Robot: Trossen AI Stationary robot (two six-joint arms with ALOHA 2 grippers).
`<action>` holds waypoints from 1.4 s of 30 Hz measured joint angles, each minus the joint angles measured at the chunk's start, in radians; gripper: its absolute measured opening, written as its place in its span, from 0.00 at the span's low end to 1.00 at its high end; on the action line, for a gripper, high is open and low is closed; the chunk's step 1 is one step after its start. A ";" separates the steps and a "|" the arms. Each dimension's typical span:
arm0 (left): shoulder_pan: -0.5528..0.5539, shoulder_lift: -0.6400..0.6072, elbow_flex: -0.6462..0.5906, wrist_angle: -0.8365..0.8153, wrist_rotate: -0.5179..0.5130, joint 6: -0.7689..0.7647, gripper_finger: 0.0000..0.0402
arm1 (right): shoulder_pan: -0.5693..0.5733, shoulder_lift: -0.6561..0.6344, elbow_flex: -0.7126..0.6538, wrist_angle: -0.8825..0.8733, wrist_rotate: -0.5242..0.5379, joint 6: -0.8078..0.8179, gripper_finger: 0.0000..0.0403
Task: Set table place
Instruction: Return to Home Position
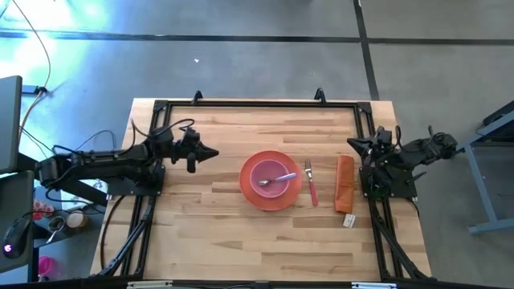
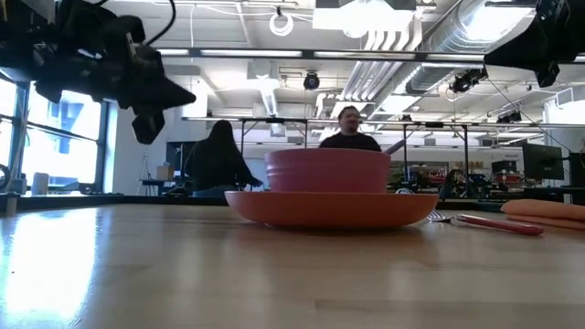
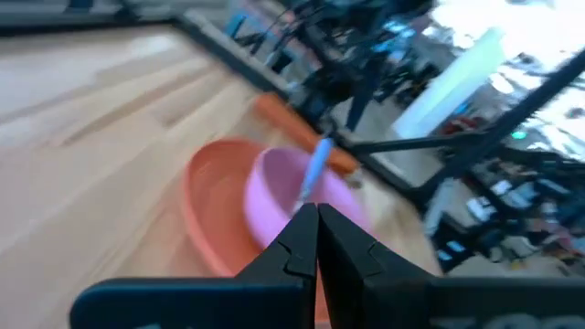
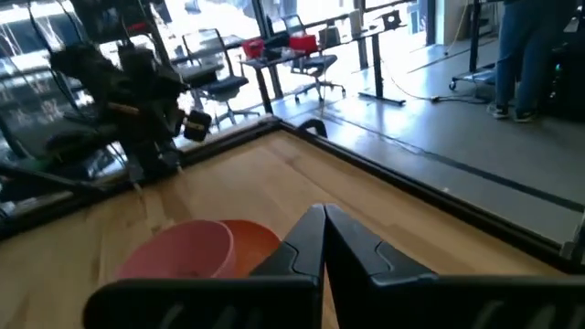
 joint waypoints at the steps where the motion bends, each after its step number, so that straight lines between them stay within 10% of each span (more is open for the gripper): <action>1: -0.010 -0.025 0.000 0.000 0.002 0.000 0.00 | 0.000 0.000 0.000 0.021 0.001 -0.007 0.00; 11: -0.103 -0.378 0.002 -0.206 -0.034 0.001 0.00 | 0.000 0.049 -0.021 0.279 -0.100 -0.163 0.00; 24: -0.151 -0.678 0.003 -0.626 -0.145 0.032 0.00 | 0.000 0.118 -0.419 0.892 -0.116 -0.245 0.00; 42: -0.151 -0.685 0.003 -0.756 -0.212 0.053 0.00 | 0.000 0.118 -0.433 0.781 -0.118 -0.248 0.00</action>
